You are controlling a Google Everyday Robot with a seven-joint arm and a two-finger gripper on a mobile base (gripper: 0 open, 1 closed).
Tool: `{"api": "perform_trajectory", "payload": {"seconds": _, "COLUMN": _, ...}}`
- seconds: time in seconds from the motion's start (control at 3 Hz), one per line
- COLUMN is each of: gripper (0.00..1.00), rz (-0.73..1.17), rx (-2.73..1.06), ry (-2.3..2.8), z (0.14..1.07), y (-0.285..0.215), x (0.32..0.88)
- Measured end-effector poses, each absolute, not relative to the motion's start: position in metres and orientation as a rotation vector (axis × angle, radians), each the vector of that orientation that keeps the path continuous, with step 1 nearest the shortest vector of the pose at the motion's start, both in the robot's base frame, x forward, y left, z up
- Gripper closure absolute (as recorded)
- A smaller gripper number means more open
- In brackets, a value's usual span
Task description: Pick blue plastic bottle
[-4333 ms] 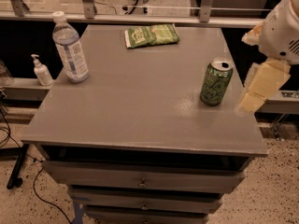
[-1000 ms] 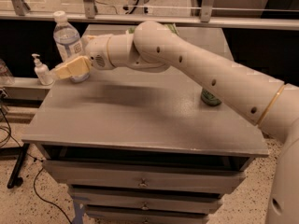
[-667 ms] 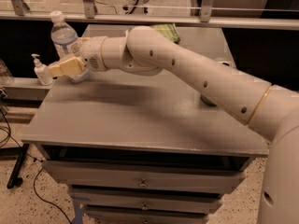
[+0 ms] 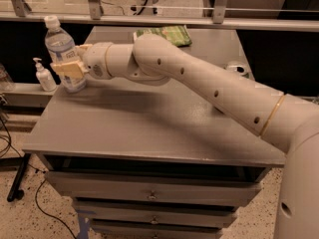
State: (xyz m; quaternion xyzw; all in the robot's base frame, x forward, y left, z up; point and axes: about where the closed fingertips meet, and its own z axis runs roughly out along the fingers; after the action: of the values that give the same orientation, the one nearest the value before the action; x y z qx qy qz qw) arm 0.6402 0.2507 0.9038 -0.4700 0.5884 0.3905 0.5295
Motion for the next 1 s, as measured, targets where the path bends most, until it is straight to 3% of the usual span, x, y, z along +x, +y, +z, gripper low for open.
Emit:
{"api": "perform_trajectory", "payload": {"seconds": 0.33, "gripper": 0.88, "rz": 0.933, "rx": -1.114, "ry": 1.394, "z": 0.906, "y": 0.249, "x": 0.641}}
{"api": "perform_trajectory", "payload": {"seconds": 0.67, "gripper": 1.0, "rz": 0.907, "rx": -1.097, "ry": 1.371, "z": 0.919, "y": 0.235, "x": 0.646}}
{"api": "perform_trajectory", "payload": {"seconds": 1.0, "gripper": 1.0, "rz": 0.824, "rx": -1.094, "ry": 1.331, "z": 0.953, "y": 0.204, "x": 0.658}}
